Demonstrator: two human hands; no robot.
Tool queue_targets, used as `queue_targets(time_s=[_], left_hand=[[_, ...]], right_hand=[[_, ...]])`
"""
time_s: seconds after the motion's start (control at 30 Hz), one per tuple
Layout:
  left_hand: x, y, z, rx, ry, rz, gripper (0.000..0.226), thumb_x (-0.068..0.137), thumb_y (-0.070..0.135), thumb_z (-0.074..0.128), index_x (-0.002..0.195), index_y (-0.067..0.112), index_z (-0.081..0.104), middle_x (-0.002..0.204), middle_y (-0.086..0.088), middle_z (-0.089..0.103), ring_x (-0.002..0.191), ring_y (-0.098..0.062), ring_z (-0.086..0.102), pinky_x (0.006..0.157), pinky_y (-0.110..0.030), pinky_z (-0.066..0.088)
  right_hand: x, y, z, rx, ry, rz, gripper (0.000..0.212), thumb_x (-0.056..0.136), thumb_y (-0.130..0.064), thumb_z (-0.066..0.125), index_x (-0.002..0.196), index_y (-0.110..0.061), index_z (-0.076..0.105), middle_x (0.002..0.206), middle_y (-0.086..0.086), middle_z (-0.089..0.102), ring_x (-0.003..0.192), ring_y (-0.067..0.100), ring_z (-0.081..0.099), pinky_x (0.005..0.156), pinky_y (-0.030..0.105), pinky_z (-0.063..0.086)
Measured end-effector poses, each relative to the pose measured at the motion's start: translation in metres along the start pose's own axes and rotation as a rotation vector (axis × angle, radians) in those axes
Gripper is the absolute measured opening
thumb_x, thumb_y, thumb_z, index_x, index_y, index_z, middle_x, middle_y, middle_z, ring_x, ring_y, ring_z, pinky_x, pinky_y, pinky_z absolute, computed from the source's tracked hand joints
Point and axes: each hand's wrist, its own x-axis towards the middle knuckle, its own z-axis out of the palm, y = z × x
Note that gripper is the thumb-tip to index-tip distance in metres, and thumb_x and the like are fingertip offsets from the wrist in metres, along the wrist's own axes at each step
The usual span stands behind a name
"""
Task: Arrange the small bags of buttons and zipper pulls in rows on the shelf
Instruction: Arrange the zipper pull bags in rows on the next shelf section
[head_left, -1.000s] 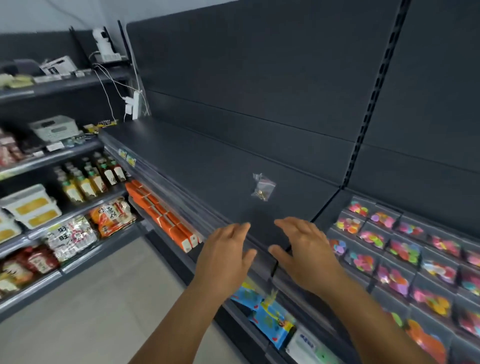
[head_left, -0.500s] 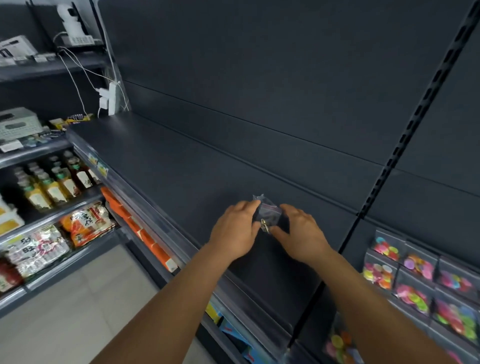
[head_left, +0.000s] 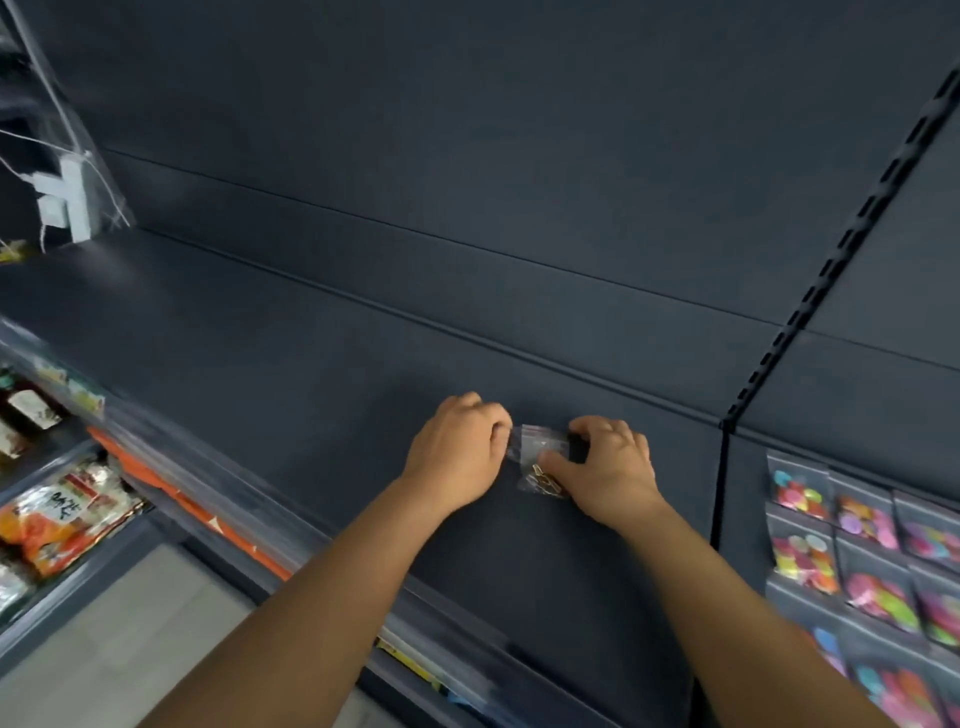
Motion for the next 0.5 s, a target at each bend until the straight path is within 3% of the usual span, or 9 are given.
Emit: queue_targets(time_s=[0.07,0.13,0.2,0.27,0.4,0.5], left_hand=[[0.009,0.0,0.0,-0.018,-0.073,-0.04,0.031,0.095,0.032,0.047,0.123,0.021,0.055,0.117,-0.001,0.053,0.115,-0.02,0.045,0.087,-0.036,0.046],[0.017,0.0,0.002,-0.012,-0.193,-0.061,0.042,0.092,0.035,0.053,0.13,0.019,0.05,0.122,-0.003,0.053,0.118,-0.021,0.045,0.091,-0.038,0.046],[0.021,0.0,0.002,-0.083,-0.272,-0.101,0.037,0.088,0.036,0.06,0.12,0.019,0.057,0.111,-0.002,0.06,0.107,-0.022,0.055,0.088,-0.04,0.049],[0.022,0.0,0.001,-0.17,-0.312,-0.126,0.022,0.082,0.033,0.065,0.097,0.017,0.064,0.092,-0.003,0.067,0.089,-0.024,0.062,0.077,-0.038,0.053],[0.022,0.002,0.001,-0.275,-0.276,-0.091,0.012,0.078,0.025,0.067,0.07,0.021,0.059,0.07,0.008,0.061,0.069,-0.016,0.059,0.057,-0.025,0.044],[0.023,0.016,0.001,-0.576,-0.288,-0.131,0.008,0.081,0.021,0.065,0.076,0.023,0.058,0.072,0.01,0.06,0.065,-0.008,0.055,0.054,-0.018,0.041]], right_hand=[[0.0,-0.003,0.001,-0.017,0.004,0.047,0.064,0.079,-0.054,0.06,0.134,-0.024,0.044,0.13,0.002,0.045,0.124,0.025,0.032,0.104,0.034,0.032],[0.0,-0.007,0.002,-0.029,-0.021,0.075,0.052,0.079,-0.052,0.061,0.124,-0.027,0.052,0.121,0.002,0.047,0.12,0.025,0.035,0.098,0.032,0.035],[-0.003,-0.011,0.002,0.022,-0.034,0.075,0.026,0.079,-0.043,0.063,0.1,-0.028,0.06,0.105,0.0,0.053,0.112,0.026,0.044,0.089,0.031,0.041],[-0.006,-0.013,0.002,0.108,-0.011,0.055,0.008,0.078,-0.031,0.064,0.078,-0.026,0.058,0.087,0.0,0.06,0.096,0.025,0.054,0.074,0.029,0.046],[-0.015,-0.007,-0.007,0.348,0.109,0.091,0.012,0.078,-0.019,0.065,0.07,-0.023,0.056,0.063,-0.005,0.059,0.058,0.012,0.055,0.047,0.019,0.04],[-0.026,0.001,-0.018,0.551,0.292,0.15,0.012,0.077,-0.016,0.066,0.067,-0.02,0.06,0.056,-0.009,0.06,0.045,0.003,0.049,0.043,0.015,0.038]])
